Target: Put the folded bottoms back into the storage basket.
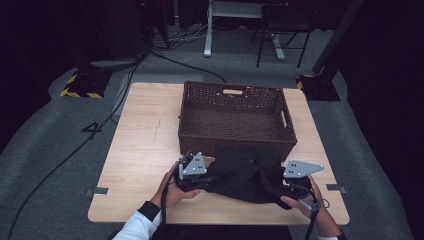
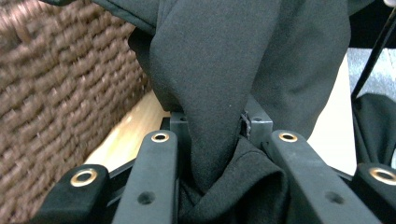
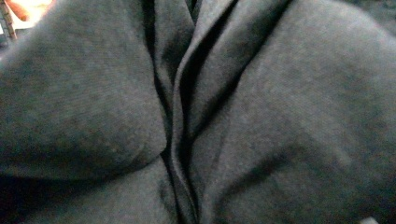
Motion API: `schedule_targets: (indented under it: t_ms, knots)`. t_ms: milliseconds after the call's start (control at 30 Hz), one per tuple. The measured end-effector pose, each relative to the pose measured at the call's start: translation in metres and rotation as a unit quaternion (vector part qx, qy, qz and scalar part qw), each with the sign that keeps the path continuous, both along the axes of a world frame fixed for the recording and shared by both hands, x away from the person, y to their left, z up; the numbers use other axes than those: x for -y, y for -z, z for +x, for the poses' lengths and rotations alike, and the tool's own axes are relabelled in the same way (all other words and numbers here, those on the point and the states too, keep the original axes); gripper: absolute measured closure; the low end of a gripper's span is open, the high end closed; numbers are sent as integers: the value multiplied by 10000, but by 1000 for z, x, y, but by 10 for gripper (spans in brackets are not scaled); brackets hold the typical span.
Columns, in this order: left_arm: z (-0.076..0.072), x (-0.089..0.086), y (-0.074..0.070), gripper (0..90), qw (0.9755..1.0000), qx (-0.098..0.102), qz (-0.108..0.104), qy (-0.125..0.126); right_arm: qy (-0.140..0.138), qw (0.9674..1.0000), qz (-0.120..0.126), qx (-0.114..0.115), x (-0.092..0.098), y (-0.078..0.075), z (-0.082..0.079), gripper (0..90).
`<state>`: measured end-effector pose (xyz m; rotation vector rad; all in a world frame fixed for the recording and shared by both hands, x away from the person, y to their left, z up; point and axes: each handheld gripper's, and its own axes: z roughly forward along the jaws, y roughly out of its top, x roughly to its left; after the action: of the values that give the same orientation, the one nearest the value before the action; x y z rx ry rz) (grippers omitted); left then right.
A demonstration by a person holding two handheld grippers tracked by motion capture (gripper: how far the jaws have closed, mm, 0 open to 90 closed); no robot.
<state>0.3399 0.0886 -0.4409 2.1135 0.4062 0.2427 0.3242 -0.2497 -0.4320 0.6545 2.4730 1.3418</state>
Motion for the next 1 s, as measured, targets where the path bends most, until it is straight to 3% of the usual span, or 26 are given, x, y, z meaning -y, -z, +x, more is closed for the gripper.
schedule_targets:
  t_ms: [500, 1000]
  knots:
    - [4, 6, -40, 729, 9992, 386, -65, 17, 89, 9994, 102, 318, 7, -37, 1, 634]
    - [14, 8, -67, 729, 9981, 602, -145, -51, 149, 9982, 102, 567, 9, -67, 11, 633]
